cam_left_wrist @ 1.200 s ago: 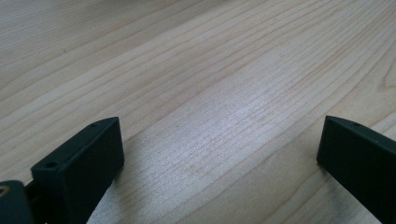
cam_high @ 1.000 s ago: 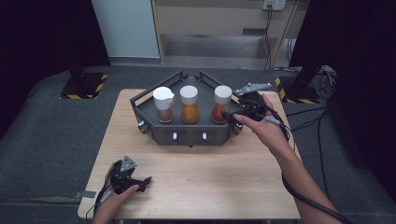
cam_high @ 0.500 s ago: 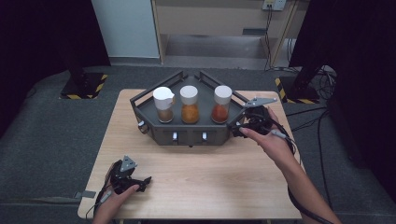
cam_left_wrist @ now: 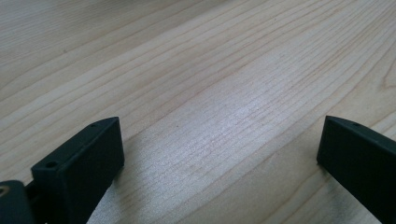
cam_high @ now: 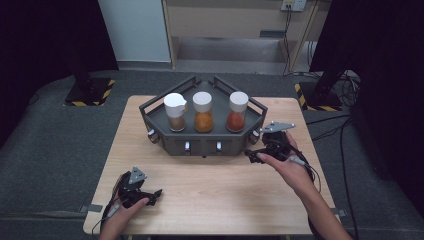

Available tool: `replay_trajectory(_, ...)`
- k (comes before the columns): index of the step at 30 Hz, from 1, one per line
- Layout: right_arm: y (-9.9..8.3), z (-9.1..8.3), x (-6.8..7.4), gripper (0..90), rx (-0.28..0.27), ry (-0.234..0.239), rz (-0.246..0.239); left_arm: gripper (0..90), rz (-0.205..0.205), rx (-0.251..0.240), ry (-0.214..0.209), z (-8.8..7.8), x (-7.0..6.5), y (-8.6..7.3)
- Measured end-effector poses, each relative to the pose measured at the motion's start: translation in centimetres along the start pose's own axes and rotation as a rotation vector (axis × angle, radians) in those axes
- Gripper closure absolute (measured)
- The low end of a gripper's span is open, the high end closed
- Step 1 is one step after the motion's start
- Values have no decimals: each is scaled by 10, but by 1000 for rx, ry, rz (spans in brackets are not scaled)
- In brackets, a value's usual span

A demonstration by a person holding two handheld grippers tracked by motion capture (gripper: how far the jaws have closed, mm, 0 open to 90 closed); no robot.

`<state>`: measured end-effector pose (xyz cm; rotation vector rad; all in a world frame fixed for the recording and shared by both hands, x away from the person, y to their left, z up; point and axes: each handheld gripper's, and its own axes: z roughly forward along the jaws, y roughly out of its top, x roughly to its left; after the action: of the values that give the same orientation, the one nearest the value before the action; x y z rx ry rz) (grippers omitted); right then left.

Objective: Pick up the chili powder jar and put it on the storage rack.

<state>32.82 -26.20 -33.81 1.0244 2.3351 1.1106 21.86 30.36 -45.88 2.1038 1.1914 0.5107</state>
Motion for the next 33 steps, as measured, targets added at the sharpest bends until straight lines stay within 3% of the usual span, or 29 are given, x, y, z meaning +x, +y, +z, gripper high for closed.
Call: replay_trajectory(33,-51,14,20,39,57,34,-2,0,-1,-2,1,0,0,0)
